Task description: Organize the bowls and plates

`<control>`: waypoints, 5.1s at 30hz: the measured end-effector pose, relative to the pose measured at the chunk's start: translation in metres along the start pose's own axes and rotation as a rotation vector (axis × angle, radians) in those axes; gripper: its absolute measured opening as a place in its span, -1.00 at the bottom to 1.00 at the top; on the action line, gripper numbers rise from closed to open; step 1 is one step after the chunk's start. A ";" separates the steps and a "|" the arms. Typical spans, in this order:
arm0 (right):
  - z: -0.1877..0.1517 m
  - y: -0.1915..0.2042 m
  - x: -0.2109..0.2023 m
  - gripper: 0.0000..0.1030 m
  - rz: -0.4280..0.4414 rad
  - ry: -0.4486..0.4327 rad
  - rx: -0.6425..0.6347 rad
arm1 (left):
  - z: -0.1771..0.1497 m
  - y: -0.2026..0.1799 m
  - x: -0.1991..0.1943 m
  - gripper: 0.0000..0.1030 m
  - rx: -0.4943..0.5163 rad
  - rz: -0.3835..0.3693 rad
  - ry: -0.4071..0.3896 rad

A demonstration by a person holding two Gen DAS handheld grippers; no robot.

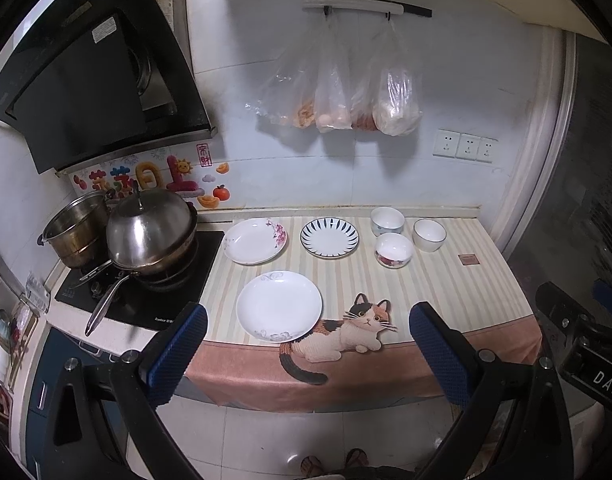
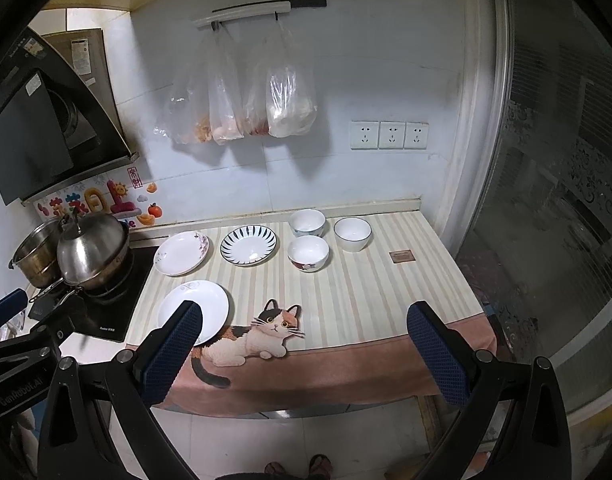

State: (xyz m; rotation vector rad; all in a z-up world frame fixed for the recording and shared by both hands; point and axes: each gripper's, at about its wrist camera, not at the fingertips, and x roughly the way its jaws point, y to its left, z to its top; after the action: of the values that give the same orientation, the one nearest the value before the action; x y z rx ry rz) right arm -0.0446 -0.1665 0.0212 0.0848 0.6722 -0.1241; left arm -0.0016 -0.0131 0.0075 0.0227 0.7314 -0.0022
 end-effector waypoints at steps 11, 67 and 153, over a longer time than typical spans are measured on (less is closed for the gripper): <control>-0.017 0.020 0.069 1.00 0.114 0.053 0.016 | -0.005 0.059 0.086 1.00 -0.071 0.096 0.021; -0.088 0.108 0.568 -0.54 0.585 0.889 0.029 | -0.063 0.054 0.422 -0.14 -0.114 -0.115 0.679; 0.078 0.322 0.772 -0.69 0.645 0.714 -0.249 | -0.001 0.319 0.469 -0.30 -0.460 0.077 0.527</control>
State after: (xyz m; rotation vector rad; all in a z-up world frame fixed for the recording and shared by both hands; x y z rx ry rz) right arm 0.6480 0.0759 -0.3888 0.1032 1.3314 0.6395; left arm 0.3502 0.3090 -0.3001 -0.4019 1.2430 0.2536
